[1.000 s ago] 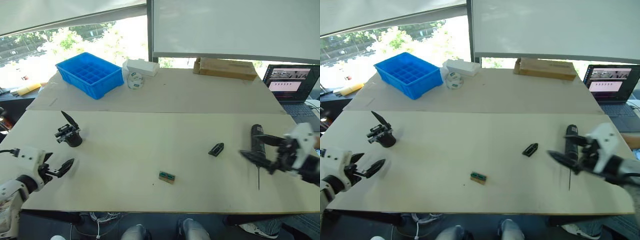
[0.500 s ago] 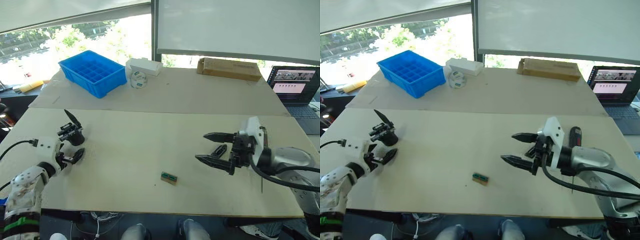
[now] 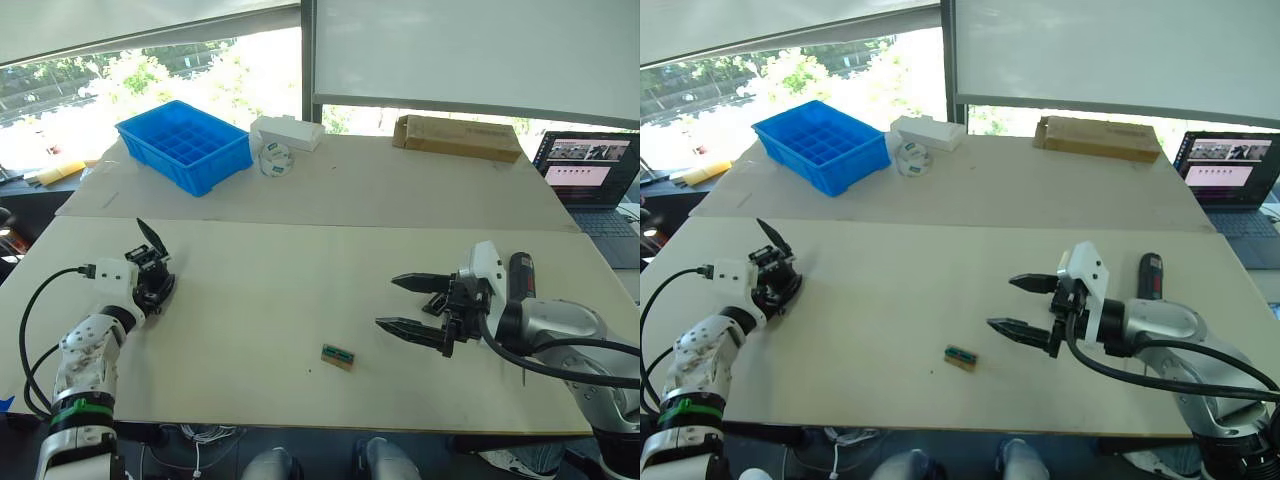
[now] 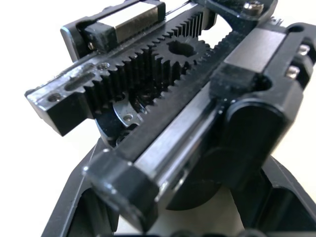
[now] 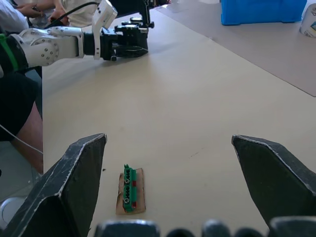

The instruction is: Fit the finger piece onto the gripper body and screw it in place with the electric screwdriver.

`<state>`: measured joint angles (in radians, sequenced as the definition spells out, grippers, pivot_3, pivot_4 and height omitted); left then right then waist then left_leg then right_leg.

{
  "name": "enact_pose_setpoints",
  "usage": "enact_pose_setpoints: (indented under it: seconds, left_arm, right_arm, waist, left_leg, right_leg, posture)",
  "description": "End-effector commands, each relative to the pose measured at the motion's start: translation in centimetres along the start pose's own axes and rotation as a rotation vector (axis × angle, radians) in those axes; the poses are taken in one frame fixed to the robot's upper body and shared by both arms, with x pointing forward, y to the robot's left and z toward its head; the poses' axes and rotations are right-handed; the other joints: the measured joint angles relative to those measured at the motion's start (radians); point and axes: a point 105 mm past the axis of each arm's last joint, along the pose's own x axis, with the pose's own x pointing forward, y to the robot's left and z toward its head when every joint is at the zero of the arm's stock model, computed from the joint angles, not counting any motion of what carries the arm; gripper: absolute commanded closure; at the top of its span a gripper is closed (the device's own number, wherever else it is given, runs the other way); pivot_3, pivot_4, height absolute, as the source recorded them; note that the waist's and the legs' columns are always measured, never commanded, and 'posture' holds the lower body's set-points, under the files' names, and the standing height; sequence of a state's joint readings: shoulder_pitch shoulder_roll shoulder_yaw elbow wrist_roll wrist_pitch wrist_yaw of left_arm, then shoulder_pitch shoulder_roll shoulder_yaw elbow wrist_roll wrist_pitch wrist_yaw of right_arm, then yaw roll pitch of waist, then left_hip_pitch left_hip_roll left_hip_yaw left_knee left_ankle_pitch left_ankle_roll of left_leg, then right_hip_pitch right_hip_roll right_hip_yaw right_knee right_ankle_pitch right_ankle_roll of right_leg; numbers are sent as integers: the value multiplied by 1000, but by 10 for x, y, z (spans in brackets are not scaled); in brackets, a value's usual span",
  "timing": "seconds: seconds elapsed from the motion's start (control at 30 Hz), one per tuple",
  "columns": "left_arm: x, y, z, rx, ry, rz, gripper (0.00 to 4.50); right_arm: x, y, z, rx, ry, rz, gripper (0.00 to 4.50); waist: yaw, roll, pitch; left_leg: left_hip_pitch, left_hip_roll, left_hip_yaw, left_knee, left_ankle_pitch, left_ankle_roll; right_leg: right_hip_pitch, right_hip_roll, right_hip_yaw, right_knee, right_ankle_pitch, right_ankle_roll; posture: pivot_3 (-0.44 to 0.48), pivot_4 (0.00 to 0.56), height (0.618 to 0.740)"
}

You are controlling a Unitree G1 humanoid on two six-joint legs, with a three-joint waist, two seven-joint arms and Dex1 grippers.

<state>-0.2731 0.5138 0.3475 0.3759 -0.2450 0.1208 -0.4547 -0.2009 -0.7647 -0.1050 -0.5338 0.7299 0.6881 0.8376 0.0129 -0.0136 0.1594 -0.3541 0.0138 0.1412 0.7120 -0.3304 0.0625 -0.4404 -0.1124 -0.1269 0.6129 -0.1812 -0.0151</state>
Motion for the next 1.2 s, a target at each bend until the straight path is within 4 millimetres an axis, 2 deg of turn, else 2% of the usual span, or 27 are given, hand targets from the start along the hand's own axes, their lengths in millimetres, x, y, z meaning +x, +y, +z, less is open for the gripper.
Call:
enact_pose_setpoints:
  seconds: [0.03,0.07,0.13,0.17,0.23,0.33,0.4,0.47,0.6,0.67,0.73,0.77,0.87,0.93,1.03,1.2]
  left_arm:
    - [-4,-41,30,-39,-92,-25,2120]
    - [-7,-50,36,-49,-109,-21,2120]
    - [-7,-90,54,-89,-144,-13,2120]
    - [-4,-102,57,-86,-138,-2,2120]
    - [2,-113,61,-52,-129,25,2120]
    - [15,-102,53,-9,-81,182,2120]
    - [17,-100,48,-4,-59,253,2120]
    - [17,-104,48,20,-66,258,2120]
    - [16,-105,30,2,-2,228,2120]
    - [14,-109,25,10,11,165,1061]
    - [10,-115,16,10,47,64,252]
    - [7,-117,8,5,79,3,88]
    - [-1,-110,-7,69,103,-207,88]
    - [-3,-97,-8,135,99,-272,88]
    - [0,-81,1,165,82,-387,88]
    - [9,-76,16,216,21,-512,88]
  right_arm:
    - [0,7,6,-30,-23,9,0]
    - [0,8,5,-31,-21,10,0]
    - [3,12,2,-29,-25,15,0]
    - [5,13,1,-29,-27,18,0]
    - [7,14,0,-35,-28,22,0]
    - [11,12,3,-55,-29,24,0]
    - [12,10,5,-59,-32,23,0]
    - [12,9,5,-58,-32,22,0]
    - [14,10,2,-59,-24,27,0]
    - [15,10,2,-59,-24,26,0]
    - [15,10,3,-58,-26,24,0]
    - [15,10,2,-55,-27,23,0]
    - [17,10,-1,-48,-22,29,0]
    - [18,11,-2,-49,-22,36,0]
    - [21,9,0,-52,-32,40,0]
    - [24,8,1,-57,-39,41,0]
  waist:
    - [4,-1,0]
    - [6,-1,0]
    - [9,-3,2]
    - [13,-5,2]
    - [15,-7,3]
    - [-1,-8,3]
    - [-11,-8,3]
    - [-12,-8,3]
    - [-1,-9,3]
    - [0,-9,3]
    - [0,-9,3]
    - [0,-8,3]
    - [-1,-7,2]
    - [-1,-6,2]
    - [-1,-5,1]
    - [-3,-5,1]
  left_leg:
    - [-1,0,-1,0,0,0]
    - [-1,-1,-1,1,0,0]
    - [-2,-1,-1,1,0,1]
    - [-2,-1,-2,2,0,1]
    - [-2,-1,-2,3,0,1]
    - [-1,0,-1,3,0,1]
    - [1,1,-1,2,1,0]
    - [2,2,-1,1,1,0]
    - [0,1,-1,1,1,0]
    - [0,1,-1,1,1,0]
    - [0,1,-1,1,1,0]
    - [0,1,-1,1,1,0]
    - [1,1,-1,1,1,0]
    - [1,1,-1,1,1,0]
    - [2,1,0,1,1,-1]
    - [1,1,0,1,1,0]
  right_leg:
    - [0,0,0,-1,0,0]
    - [1,0,0,-1,0,1]
    - [1,1,1,-2,1,2]
    - [2,0,1,-2,1,3]
    - [2,3,1,-2,2,3]
    - [2,7,2,-1,2,2]
    - [1,6,3,-1,3,1]
    - [1,6,3,-1,2,1]
    - [0,7,2,-1,2,0]
    - [1,6,2,-1,2,0]
    - [1,4,2,-1,2,0]
    - [1,4,2,-1,2,0]
    - [1,4,2,0,2,0]
    - [0,4,1,0,1,-1]
    - [0,3,1,1,1,-1]
    - [-1,4,-1,1,1,-1]
  posture:
    - [0,150,738]
    - [0,150,738]
    - [0,150,738]
    - [0,150,738]
    - [0,150,738]
    - [0,150,738]
    - [0,150,738]
    - [0,150,738]
    - [0,150,738]
    - [0,150,738]
    - [0,150,738]
    - [0,150,738]
    - [0,150,738]
    - [0,150,738]
    - [0,150,738]
    - [0,150,738]
